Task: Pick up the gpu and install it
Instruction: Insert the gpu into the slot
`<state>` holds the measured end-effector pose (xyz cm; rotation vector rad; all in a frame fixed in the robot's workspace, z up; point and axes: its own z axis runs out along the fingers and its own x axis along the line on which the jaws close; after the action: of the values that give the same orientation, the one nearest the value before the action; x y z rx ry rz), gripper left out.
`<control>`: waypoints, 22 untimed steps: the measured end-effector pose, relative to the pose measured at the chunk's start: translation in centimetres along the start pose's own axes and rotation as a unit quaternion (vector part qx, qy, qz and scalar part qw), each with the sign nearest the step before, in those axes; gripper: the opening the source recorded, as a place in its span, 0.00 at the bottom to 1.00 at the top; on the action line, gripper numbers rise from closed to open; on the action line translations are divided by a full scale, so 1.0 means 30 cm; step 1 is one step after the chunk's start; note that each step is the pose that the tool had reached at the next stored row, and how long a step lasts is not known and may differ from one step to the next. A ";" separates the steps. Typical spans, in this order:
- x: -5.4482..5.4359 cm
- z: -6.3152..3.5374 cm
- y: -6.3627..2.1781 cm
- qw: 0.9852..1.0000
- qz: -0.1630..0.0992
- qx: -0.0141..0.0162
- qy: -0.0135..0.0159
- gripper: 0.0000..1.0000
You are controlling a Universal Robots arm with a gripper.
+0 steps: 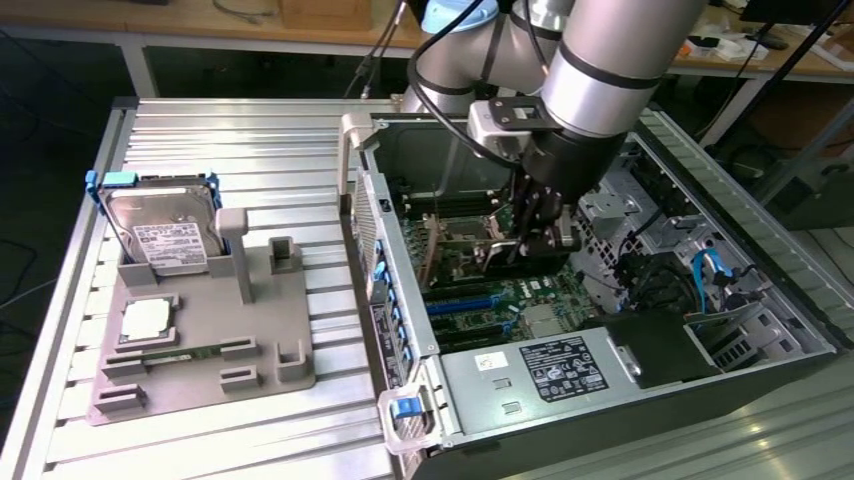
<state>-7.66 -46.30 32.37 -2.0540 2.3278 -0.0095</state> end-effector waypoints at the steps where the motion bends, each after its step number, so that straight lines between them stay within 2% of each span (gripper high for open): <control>1: 0.000 0.002 -0.001 1.000 0.001 -0.001 0.000 0.27; 11: 0.015 0.048 0.000 1.000 0.003 -0.002 -0.001 0.27; 22: 0.020 0.080 0.029 1.000 0.003 -0.002 -0.002 0.27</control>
<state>-8.51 -46.73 29.94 -2.0480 2.3327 -0.0004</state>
